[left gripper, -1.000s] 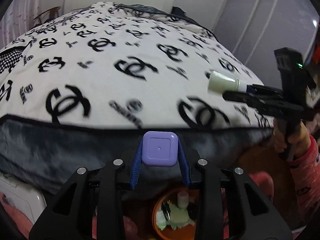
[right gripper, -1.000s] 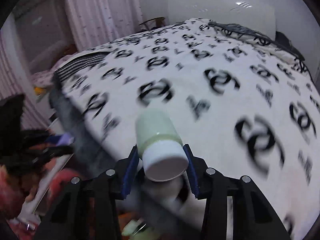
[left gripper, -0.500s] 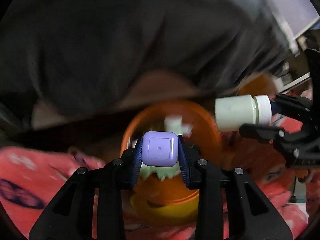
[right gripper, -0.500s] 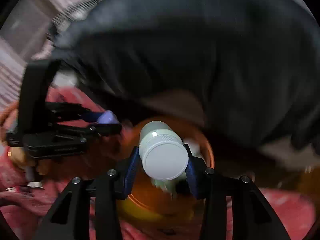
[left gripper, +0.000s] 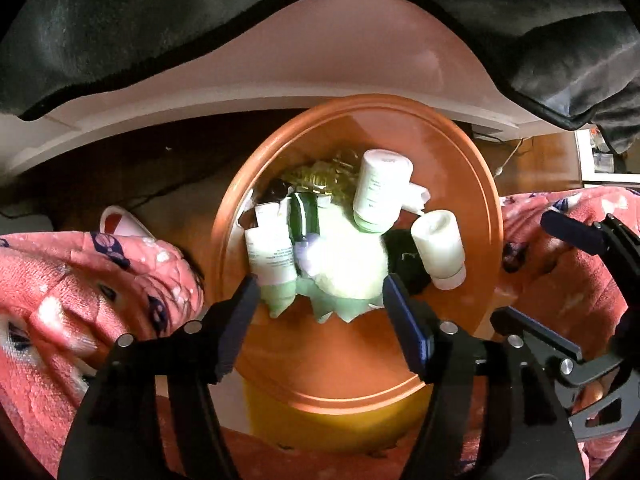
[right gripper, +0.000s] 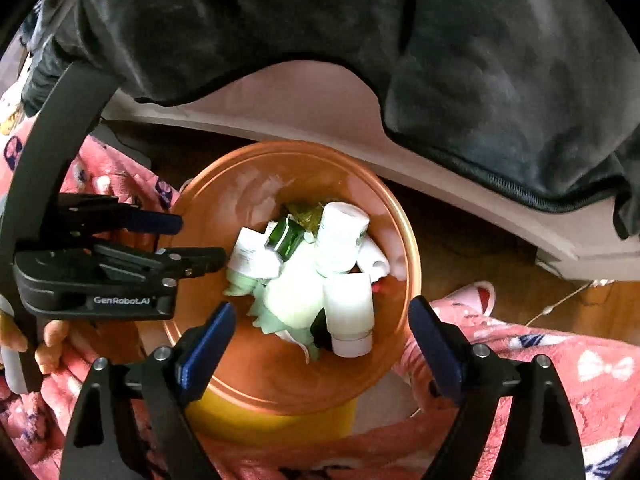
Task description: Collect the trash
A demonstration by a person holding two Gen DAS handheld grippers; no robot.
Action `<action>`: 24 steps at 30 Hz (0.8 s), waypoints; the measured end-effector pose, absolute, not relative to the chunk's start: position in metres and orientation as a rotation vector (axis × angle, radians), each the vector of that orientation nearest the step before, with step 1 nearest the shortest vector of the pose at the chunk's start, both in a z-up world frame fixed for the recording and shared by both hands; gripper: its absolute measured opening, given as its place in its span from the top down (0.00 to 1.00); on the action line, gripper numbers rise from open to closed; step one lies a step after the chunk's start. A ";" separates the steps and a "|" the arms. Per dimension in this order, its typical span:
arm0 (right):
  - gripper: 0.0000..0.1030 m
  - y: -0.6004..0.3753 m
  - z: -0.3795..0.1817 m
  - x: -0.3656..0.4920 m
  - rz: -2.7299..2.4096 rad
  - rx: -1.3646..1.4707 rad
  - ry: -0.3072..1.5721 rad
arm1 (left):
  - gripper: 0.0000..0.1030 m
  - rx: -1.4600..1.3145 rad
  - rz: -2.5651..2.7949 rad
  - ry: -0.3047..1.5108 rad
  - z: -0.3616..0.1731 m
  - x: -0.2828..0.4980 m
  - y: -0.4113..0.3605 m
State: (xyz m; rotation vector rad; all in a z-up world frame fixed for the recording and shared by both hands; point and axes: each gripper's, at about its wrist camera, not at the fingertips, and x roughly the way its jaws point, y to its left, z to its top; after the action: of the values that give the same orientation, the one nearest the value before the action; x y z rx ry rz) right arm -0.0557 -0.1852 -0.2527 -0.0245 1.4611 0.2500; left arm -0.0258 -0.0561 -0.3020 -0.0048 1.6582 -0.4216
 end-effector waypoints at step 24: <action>0.15 -0.207 -0.161 -0.075 0.126 0.047 1.150 | 0.37 -0.037 -0.363 1.209 -0.172 -0.029 -0.022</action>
State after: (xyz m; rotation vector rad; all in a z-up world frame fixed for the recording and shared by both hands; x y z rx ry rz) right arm -0.0750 -0.2074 -0.1606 0.0472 1.1501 0.1264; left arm -0.0292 -0.0222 -0.1716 -0.0369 1.2088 -0.3634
